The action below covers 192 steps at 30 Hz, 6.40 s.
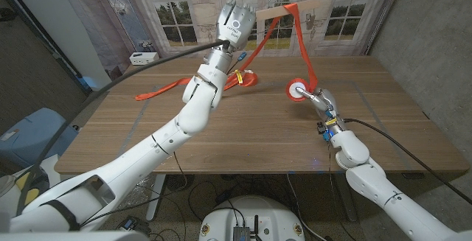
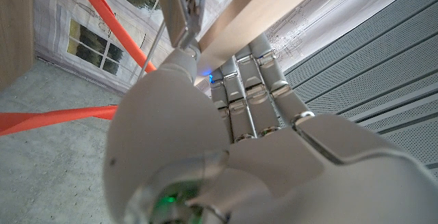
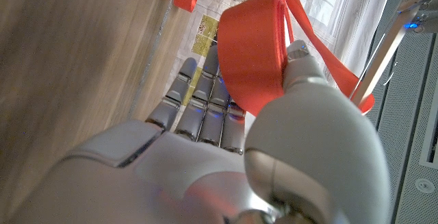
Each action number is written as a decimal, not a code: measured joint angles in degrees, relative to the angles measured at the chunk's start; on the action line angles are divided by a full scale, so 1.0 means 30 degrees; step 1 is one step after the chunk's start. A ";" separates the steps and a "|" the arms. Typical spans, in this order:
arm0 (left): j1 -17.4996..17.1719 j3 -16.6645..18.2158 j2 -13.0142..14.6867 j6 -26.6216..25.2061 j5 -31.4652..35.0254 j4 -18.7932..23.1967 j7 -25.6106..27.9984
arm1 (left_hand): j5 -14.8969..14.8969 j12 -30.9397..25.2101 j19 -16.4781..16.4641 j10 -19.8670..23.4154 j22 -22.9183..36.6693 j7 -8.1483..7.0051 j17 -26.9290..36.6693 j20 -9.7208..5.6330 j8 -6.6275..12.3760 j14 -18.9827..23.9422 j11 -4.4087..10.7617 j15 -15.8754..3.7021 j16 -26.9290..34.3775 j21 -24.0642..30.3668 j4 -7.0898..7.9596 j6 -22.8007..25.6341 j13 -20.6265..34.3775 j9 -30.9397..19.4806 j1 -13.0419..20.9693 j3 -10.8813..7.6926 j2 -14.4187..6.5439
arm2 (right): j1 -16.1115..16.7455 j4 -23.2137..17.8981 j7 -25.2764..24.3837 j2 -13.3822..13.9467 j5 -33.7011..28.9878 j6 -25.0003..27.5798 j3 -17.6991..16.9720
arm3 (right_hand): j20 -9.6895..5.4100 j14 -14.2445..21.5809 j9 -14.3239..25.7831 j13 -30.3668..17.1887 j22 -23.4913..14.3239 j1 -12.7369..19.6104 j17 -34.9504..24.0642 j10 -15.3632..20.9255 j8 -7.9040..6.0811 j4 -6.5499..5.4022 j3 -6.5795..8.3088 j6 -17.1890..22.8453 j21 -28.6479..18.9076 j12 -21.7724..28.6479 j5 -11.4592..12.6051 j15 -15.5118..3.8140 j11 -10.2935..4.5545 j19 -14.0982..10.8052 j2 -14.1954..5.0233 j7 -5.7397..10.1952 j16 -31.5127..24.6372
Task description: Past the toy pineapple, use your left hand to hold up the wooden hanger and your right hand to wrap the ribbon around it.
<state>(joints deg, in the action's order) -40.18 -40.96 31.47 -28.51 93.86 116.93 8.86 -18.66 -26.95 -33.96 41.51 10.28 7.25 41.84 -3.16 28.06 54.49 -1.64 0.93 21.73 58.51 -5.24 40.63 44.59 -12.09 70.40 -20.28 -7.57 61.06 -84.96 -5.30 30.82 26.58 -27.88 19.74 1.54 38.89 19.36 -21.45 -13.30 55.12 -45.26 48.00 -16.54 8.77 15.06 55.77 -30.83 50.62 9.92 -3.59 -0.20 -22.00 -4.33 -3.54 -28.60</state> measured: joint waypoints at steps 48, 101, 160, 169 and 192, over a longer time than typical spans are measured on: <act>-0.6140 0.3008 0.1784 0.1262 -0.4336 0.4798 -0.0658 | 0.0071 0.0273 0.0000 0.0140 -0.0052 0.0039 0.0379 0.0001 -0.0005 0.0091 -0.0067 -0.0054 -0.0311 0.0146 0.0000 0.0044 0.0034 0.0001 0.0000 0.0000 0.0000 | -0.6802 0.1318 -0.0914 0.0670 -0.1132 0.7162 0.1595 | -0.0073 -0.0001 0.0238 0.0000 0.0088 0.0000 -0.0265 -0.0108 0.0141 0.0027 0.0027 0.0037 -0.0443 0.0000 -0.0053 0.0000 -0.0107 0.0070 0.0000 -0.0037 0.0426; -0.7169 0.4558 0.3482 0.1164 -0.6621 0.6080 -0.4010 | 0.0070 0.0440 0.0178 0.0278 -0.0085 0.0082 0.0579 0.0028 -0.0161 0.0778 -0.0144 -0.0792 -0.0484 0.0328 0.0000 0.0072 0.0191 0.0000 -0.0402 0.0000 -0.0148 | -1.7078 0.6622 0.3035 -0.2684 -0.5642 0.9115 0.6240 | -0.0280 -0.0001 0.0249 0.0000 0.0267 -0.0001 -0.0441 -0.0212 0.0421 0.0027 0.0027 0.0063 -0.0890 0.0000 0.0020 0.0001 -0.0211 0.0276 0.0000 -0.0062 0.0940; -0.3730 0.3132 0.3036 0.2553 -0.6487 0.2670 -0.5543 | 0.0001 0.0593 0.0173 0.0285 -0.0085 0.0110 0.0969 0.0031 -0.0236 0.0738 0.0001 -0.0831 -0.0757 0.0443 0.0000 0.0105 0.0401 0.0001 -0.0392 0.0000 -0.0135 | -1.5648 -0.1593 0.3016 0.0750 -0.4091 1.0677 0.3389 | -0.0345 0.0150 0.0334 0.0000 0.0355 -0.0001 -0.0708 -0.0345 0.0515 0.0028 0.0028 0.0055 -0.1551 0.0000 0.0071 0.0005 -0.0344 0.0340 0.0000 -0.0055 0.1417; -0.2353 0.2259 0.2621 0.2294 -0.5583 0.1259 -0.5446 | 0.0011 0.0738 0.0244 0.0378 -0.0085 0.0138 0.1057 -0.0039 -0.0300 0.0783 0.0031 -0.0786 -0.0819 0.0443 0.0000 0.0143 0.0371 0.0001 -0.0371 0.0000 -0.0015 | -1.3388 -0.4661 0.2706 0.2123 -0.3586 1.0127 0.2119 | -0.0345 0.0280 0.0242 0.0000 0.0353 -0.0001 -0.0798 -0.0345 0.0425 0.0028 0.0028 0.0062 -0.1552 0.0001 0.0068 -0.0065 -0.0343 0.0340 0.0000 -0.0062 0.1417; 0.0641 0.0425 0.1471 0.1740 -0.3617 -0.1116 -0.4200 | -0.0001 0.0741 0.0242 0.0412 -0.0085 0.0131 0.1140 -0.0037 -0.0238 0.0839 0.0002 -0.0730 -0.0880 0.0442 0.0000 0.0139 0.0443 0.0001 -0.0456 0.0000 -0.0007 | -0.4844 -0.9174 0.0640 0.4811 -0.2346 0.6729 -0.2237 | -0.0344 0.0417 0.0178 0.0000 0.0350 -0.0001 -0.0885 -0.0205 0.0431 0.0027 0.0028 0.0063 -0.1805 0.0001 -0.0002 -0.0133 -0.0204 0.0340 0.0000 -0.0063 0.1491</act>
<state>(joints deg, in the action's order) -38.26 -39.68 35.89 -23.29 83.01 113.58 -3.74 -18.66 -24.73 -33.23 42.75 10.02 7.65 45.26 -3.27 27.34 57.01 -1.63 -1.26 19.09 59.84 -5.23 41.05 45.92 -12.09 69.04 -20.28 -7.59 46.53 -112.48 -3.38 45.26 19.54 -7.70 13.03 0.51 40.14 19.90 -21.45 -12.25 55.11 -47.92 47.38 -15.25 8.85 15.15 55.96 -36.24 50.62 9.91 -3.98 -0.81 -20.98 -4.33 -3.73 -24.13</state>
